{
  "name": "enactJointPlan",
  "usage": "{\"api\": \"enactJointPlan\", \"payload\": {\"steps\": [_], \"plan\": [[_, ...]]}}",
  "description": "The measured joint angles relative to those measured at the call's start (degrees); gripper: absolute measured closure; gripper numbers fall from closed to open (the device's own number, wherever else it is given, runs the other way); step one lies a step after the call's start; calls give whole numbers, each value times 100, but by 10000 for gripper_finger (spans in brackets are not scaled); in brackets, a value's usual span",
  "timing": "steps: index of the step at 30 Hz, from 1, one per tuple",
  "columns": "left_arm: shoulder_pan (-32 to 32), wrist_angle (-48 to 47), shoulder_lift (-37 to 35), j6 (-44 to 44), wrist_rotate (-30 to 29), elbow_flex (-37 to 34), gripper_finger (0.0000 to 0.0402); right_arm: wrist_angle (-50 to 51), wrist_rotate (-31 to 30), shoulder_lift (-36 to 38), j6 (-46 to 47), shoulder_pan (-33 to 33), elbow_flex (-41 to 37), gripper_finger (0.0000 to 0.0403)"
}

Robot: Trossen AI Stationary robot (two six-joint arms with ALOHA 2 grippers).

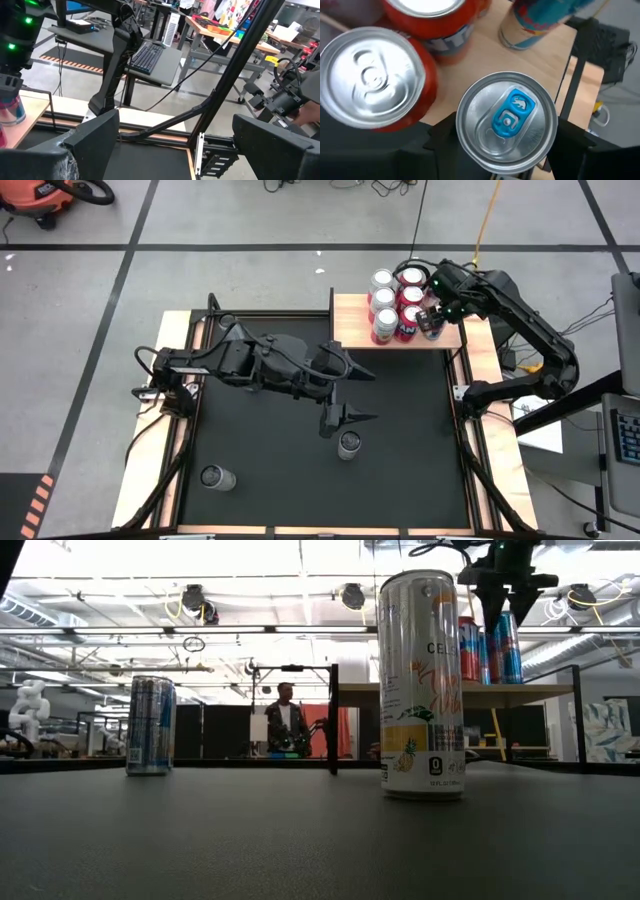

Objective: Place canned beverage on shelf
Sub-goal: Put the bottom blue soda can on the shelf aligned with the other blue soda can

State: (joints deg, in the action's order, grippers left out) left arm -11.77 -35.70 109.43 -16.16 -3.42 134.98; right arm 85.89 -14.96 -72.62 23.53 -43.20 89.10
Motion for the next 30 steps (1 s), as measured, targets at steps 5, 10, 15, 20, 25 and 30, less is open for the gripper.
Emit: {"api": "enactJointPlan", "payload": {"steps": [5,10,15,20,25,30], "plan": [[0,0,0,-7,0,0,11,-13,4,0,-586,0,0,186],[0,0,0,-39,0,0,11,-46,11,0,-872,-3,0,186],[0,2,2,-154,0,0,11,-145,26,-2,-1107,-108,-1,186],[0,3,2,-157,0,0,11,-258,22,-7,-1115,-200,-2,186],[0,4,2,-160,0,0,11,-456,42,-12,-1088,-309,-11,186],[0,4,4,-162,-3,0,11,-665,128,-12,-1078,-448,-11,186]]}}
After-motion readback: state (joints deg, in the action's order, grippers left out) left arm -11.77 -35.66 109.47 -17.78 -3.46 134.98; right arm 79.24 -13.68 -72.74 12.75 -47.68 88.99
